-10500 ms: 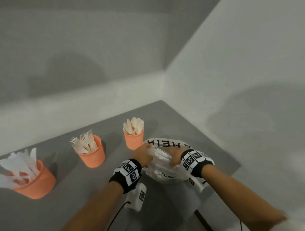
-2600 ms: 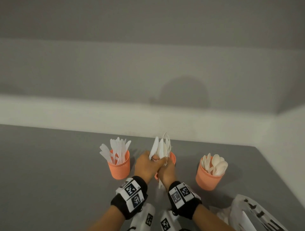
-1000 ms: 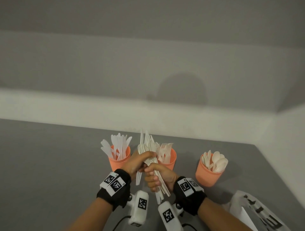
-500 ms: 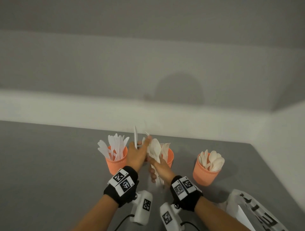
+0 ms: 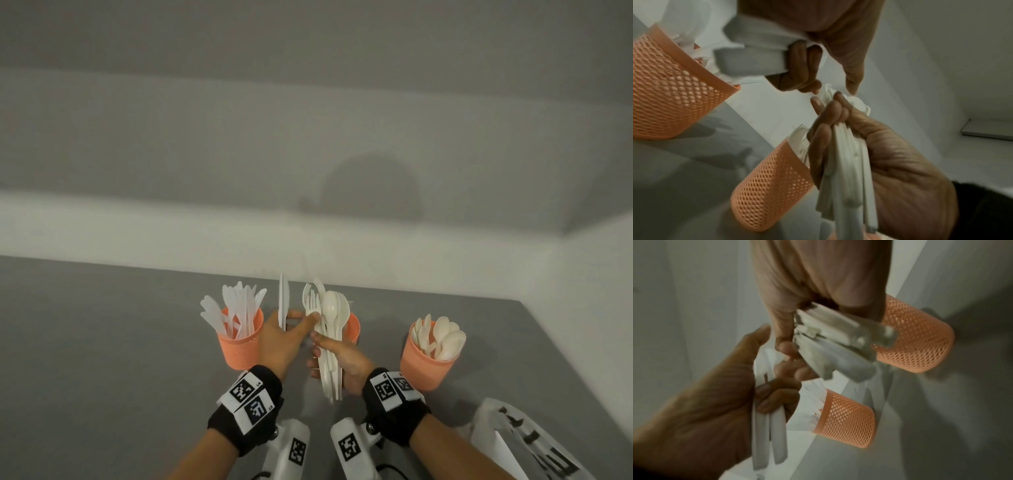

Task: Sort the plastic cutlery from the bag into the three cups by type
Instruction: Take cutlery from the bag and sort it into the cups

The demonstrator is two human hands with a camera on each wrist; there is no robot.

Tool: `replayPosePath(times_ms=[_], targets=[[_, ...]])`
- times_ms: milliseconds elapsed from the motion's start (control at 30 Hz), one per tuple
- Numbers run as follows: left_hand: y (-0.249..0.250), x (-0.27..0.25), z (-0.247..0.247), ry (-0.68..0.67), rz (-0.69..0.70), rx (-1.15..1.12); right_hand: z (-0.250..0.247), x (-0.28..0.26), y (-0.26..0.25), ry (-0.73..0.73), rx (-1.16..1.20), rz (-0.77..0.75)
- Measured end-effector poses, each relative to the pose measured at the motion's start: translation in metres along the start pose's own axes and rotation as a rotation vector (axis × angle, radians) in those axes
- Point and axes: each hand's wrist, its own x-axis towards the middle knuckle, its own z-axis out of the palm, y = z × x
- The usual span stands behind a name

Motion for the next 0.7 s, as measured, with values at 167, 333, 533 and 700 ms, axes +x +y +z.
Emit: replayPosePath(times_ms=[167, 333, 533, 700], targets=[[-0.002, 0.006, 0.007, 0.054, 0.041, 0.096, 0.001, 0.002, 0.001, 0.031, -0.082, -0.034], [0.001, 0.01, 0.008, 0.055, 0.074, 0.2, 0.002, -0.002, -0.004, -0.002, -0.026, -0.025], [0.006, 0.01, 0.007, 0.026, 0.088, 0.249, 0.003, -0.003, -0.005, 0.039, -0.014, -0.039], [0.005, 0.011, 0.006, 0.025, 0.127, 0.29, 0.001, -0.005, -0.005, 0.057, -0.083, -0.081]])
